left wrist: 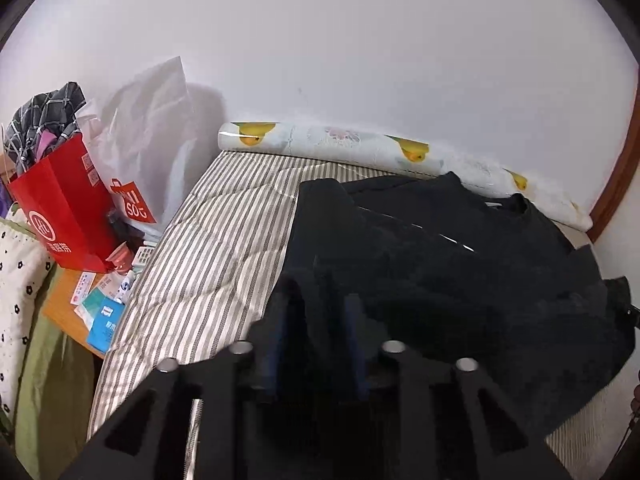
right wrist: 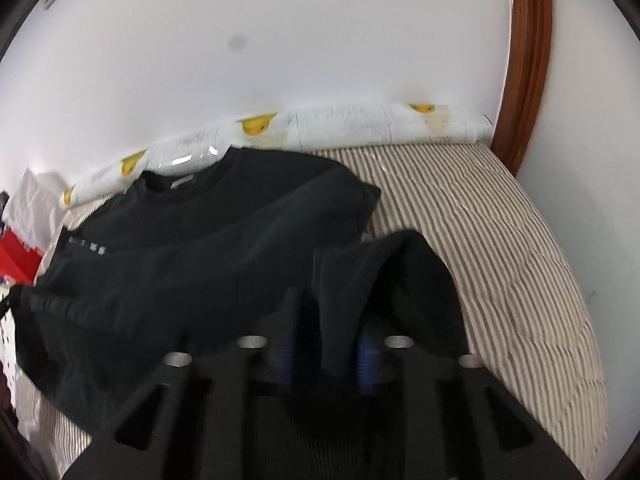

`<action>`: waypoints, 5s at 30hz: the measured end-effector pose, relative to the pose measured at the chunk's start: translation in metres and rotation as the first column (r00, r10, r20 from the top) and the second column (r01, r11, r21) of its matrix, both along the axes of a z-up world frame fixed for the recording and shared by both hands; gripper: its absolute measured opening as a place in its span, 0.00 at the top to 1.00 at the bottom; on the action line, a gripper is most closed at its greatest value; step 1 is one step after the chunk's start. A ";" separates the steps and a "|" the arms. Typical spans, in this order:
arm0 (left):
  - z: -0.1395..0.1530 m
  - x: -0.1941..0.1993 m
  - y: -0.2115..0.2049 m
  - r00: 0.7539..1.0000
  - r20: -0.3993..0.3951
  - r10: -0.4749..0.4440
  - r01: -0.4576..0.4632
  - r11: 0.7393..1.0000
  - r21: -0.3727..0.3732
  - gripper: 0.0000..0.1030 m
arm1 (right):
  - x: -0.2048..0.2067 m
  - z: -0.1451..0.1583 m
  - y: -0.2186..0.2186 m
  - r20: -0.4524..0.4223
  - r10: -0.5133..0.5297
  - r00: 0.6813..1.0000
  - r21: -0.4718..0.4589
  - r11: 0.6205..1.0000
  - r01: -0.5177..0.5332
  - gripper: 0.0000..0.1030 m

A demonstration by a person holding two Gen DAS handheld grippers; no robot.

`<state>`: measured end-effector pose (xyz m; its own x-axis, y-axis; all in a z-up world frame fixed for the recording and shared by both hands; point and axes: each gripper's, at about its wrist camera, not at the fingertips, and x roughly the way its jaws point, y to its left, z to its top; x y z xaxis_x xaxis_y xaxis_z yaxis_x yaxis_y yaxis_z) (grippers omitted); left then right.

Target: Fold small clothes

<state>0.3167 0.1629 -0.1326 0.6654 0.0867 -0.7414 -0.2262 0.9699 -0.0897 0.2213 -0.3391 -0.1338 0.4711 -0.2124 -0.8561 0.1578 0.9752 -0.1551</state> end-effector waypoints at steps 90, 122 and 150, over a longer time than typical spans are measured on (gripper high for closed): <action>-0.031 -0.238 -0.025 0.989 -0.066 -0.134 0.116 0.968 -0.224 0.84 | -0.236 0.040 0.037 0.077 -0.045 0.996 -0.015 0.999 0.046 0.74; -0.049 -0.168 -0.060 0.971 -0.080 -0.224 0.207 0.961 -0.184 0.81 | -0.196 -0.034 0.069 -0.067 0.082 0.994 0.067 0.995 -0.078 0.91; -0.024 -0.077 -0.053 0.981 0.001 -0.195 0.193 0.966 -0.170 0.81 | -0.143 0.021 0.027 0.052 0.036 0.998 0.008 0.999 -0.036 0.48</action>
